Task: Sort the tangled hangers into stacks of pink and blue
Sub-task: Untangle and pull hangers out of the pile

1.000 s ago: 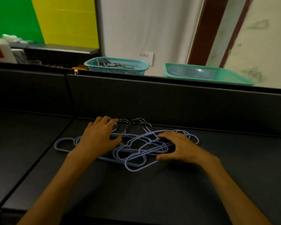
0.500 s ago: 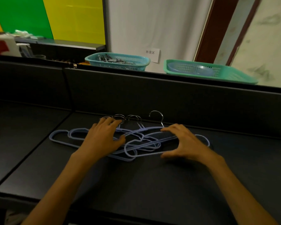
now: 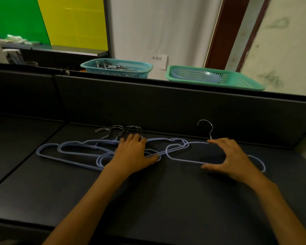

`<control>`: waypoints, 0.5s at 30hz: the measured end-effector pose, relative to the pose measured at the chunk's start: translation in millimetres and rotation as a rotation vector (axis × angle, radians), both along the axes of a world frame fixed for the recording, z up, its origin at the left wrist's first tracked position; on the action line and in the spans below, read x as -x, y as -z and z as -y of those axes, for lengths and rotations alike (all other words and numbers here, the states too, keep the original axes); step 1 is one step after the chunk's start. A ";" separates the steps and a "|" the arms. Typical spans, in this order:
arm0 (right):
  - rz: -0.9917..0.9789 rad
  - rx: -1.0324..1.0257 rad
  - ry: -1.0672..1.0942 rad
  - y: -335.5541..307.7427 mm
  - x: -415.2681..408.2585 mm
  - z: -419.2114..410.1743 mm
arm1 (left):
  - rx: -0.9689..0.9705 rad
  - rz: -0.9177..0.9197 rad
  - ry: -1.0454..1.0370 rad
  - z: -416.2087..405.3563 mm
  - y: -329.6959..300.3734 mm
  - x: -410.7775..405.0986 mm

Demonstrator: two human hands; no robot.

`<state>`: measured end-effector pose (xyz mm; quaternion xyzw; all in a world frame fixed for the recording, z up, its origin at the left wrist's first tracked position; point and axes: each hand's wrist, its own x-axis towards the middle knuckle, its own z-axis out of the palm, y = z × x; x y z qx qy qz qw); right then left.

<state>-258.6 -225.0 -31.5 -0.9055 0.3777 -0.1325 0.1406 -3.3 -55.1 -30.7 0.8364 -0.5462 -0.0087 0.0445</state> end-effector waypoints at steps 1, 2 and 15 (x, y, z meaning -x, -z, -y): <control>0.000 0.000 0.002 1.2 -0.1 1.0 | 0.001 0.008 -0.012 2.6 -0.1 0.9; 0.000 0.004 0.001 1.7 -0.7 1.0 | 0.000 0.014 -0.020 4.3 -0.4 1.6; 0.009 0.008 0.012 3.1 6.7 1.1 | 0.038 -0.097 0.013 3.2 -5.9 -7.0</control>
